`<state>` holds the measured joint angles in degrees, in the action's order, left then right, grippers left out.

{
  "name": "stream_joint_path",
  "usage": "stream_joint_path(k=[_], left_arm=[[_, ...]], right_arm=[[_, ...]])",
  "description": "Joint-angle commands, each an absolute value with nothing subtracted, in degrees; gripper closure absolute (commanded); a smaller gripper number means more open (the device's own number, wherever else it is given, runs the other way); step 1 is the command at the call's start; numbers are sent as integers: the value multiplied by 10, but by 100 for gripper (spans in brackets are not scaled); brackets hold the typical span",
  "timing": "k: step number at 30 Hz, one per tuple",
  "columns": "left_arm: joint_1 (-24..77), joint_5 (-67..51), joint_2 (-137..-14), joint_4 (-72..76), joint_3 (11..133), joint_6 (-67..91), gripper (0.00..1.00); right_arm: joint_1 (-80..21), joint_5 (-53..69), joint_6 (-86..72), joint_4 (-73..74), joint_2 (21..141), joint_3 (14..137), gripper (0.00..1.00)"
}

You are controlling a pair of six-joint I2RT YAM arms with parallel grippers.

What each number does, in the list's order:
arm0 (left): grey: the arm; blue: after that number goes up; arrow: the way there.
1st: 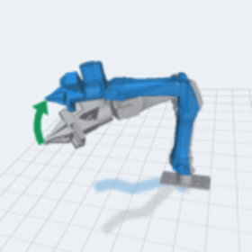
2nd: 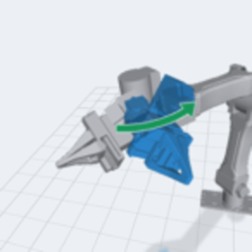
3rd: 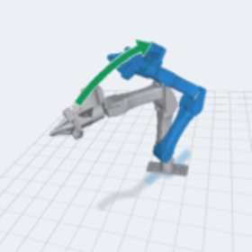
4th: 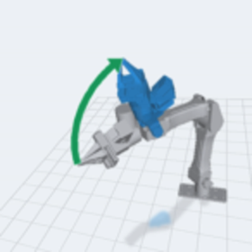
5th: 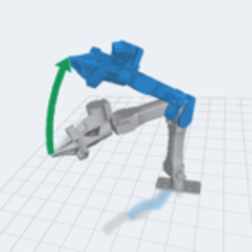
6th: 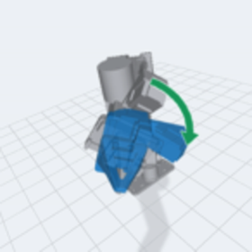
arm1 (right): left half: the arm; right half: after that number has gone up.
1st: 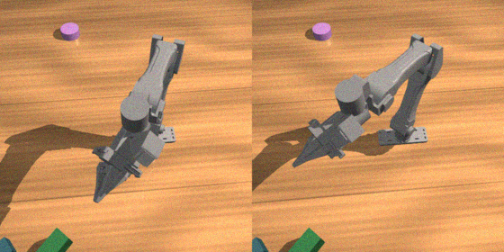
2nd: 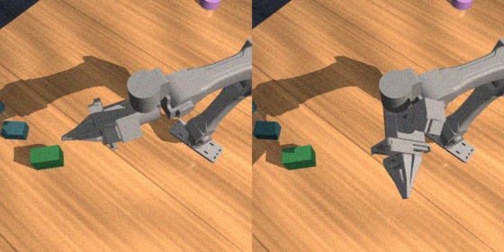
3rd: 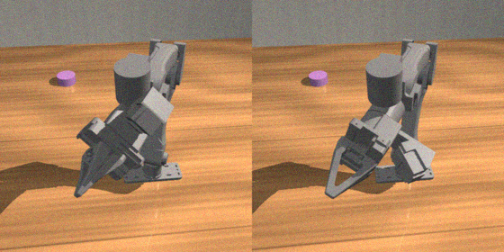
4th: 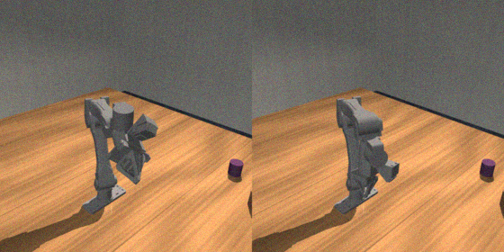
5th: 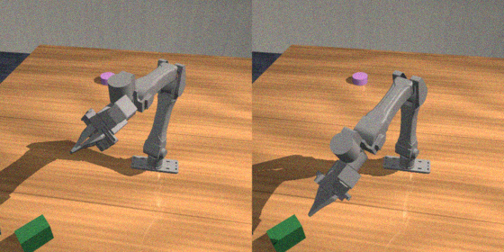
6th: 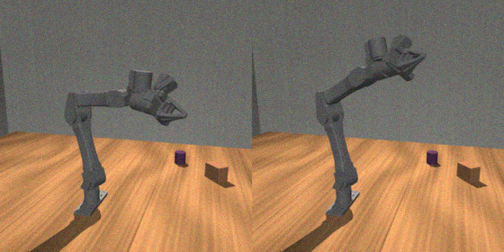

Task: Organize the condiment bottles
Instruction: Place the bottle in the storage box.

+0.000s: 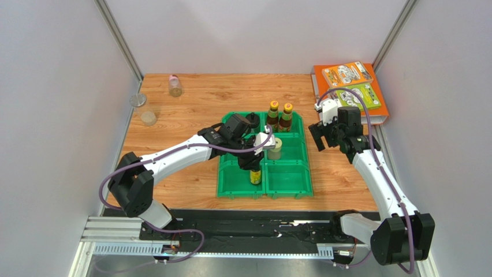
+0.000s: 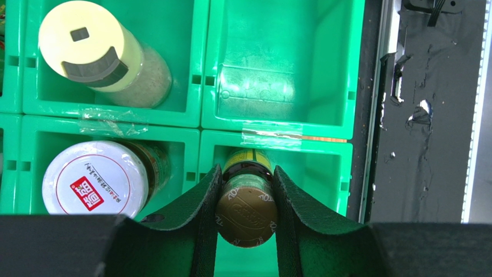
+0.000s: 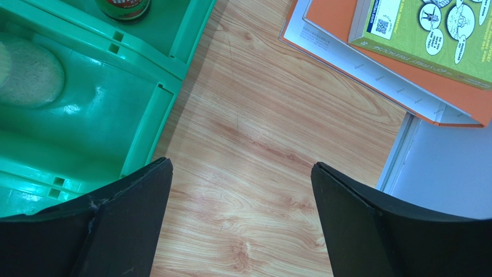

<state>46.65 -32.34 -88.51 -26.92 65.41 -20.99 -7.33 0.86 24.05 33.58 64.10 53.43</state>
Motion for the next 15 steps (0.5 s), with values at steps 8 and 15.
stream_joint_path(k=[8, 15], left_arm=[[471, -365, -882, -285, 679, -264, 33], [472, -381, -877, -325, 695, -294, 10]], right_arm=[[-75, 2, 251, 317, 632, 553, 7], [-75, 1, 251, 317, 631, 552, 7]])
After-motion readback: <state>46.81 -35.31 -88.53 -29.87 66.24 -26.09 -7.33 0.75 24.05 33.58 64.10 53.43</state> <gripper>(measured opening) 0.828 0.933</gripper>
